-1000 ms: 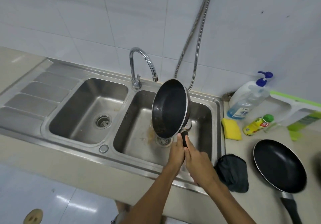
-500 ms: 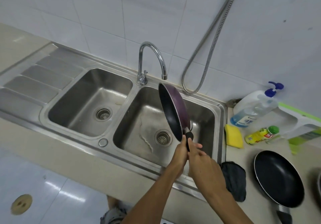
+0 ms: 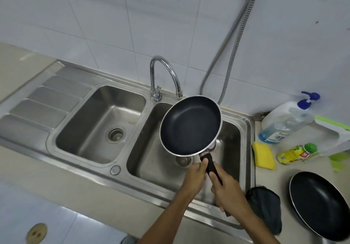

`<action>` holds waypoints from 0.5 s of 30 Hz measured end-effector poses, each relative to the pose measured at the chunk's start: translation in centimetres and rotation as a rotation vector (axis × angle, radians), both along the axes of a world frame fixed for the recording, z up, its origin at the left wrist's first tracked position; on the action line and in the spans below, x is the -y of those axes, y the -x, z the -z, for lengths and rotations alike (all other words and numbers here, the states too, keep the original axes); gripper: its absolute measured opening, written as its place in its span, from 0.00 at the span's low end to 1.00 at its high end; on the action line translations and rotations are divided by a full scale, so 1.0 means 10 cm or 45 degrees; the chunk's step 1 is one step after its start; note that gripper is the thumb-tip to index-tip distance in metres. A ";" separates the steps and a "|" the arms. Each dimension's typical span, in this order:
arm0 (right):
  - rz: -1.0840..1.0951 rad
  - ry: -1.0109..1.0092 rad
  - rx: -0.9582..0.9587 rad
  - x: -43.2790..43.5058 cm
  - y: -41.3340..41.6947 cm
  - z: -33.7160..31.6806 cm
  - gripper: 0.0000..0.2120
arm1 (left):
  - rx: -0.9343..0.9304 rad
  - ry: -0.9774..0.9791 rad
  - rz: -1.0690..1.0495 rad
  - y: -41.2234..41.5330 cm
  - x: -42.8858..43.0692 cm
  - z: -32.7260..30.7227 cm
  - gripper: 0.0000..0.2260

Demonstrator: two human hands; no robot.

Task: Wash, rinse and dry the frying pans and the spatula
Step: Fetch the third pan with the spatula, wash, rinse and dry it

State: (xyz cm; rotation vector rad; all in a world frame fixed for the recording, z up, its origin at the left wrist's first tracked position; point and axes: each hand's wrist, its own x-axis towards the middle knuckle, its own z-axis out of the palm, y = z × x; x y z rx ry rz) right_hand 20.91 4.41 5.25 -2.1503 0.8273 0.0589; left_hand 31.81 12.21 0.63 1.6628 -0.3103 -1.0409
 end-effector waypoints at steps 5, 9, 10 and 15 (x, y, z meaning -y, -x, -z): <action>0.239 -0.319 0.119 -0.08 0.03 0.26 0.20 | 0.744 -0.723 0.578 -0.96 -0.32 -0.45 0.22; 0.369 -0.471 0.225 -0.21 0.08 0.30 0.18 | 1.412 -1.071 0.097 -1.95 -0.22 -0.83 0.15; 0.385 -0.487 0.242 -0.23 0.08 0.31 0.19 | 1.532 -1.009 0.029 -2.16 -0.12 -0.89 0.12; 0.435 -0.515 0.309 -0.20 0.08 0.32 0.21 | 1.749 -0.886 0.569 -2.96 0.27 -0.64 0.25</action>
